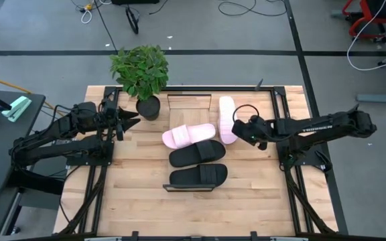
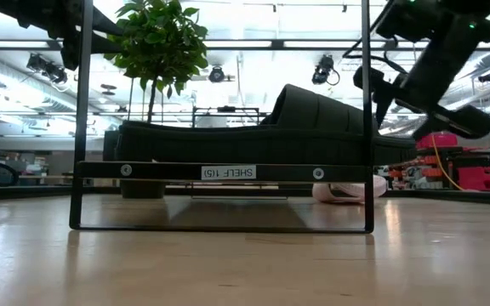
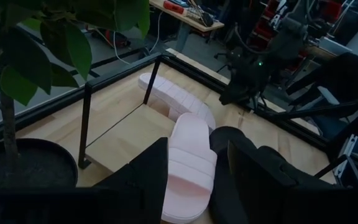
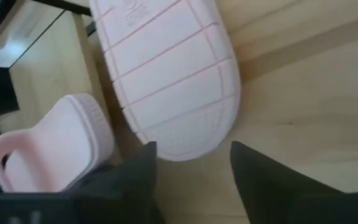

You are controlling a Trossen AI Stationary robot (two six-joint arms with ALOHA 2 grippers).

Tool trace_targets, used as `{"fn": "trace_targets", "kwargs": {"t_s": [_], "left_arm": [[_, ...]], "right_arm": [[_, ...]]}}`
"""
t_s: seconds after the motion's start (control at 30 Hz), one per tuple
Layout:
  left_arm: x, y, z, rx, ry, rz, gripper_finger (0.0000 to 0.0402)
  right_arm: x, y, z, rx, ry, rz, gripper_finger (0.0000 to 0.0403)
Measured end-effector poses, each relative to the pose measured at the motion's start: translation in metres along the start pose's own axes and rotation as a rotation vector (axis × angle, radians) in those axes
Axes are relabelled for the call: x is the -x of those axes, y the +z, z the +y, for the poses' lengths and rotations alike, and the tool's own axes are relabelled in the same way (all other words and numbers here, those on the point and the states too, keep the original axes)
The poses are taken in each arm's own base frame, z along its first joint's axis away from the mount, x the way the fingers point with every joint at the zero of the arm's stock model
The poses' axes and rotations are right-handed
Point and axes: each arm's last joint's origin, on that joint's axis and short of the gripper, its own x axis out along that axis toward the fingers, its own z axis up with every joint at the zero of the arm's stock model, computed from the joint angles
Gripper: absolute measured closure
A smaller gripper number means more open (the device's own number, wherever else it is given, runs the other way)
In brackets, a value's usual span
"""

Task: Pick and place slides into the shelf
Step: Put the pink slipper on the shelf

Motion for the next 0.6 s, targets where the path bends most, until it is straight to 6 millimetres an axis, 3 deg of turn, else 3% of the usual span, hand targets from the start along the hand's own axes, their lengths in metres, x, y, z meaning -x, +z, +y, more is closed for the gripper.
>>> {"fn": "trace_targets", "kwargs": {"t_s": [0.27,0.6], "left_arm": [[0.000,0.002,-0.001,0.028,-0.009,-0.021,0.0228],[0.000,0.005,-0.002,0.029,-0.023,-0.055,0.0230]], "right_arm": [[-0.015,-0.002,-0.015,-0.125,-0.073,-0.041,0.0112],[-0.035,-0.003,-0.011,-0.119,-0.075,-0.080,0.0109]]}}
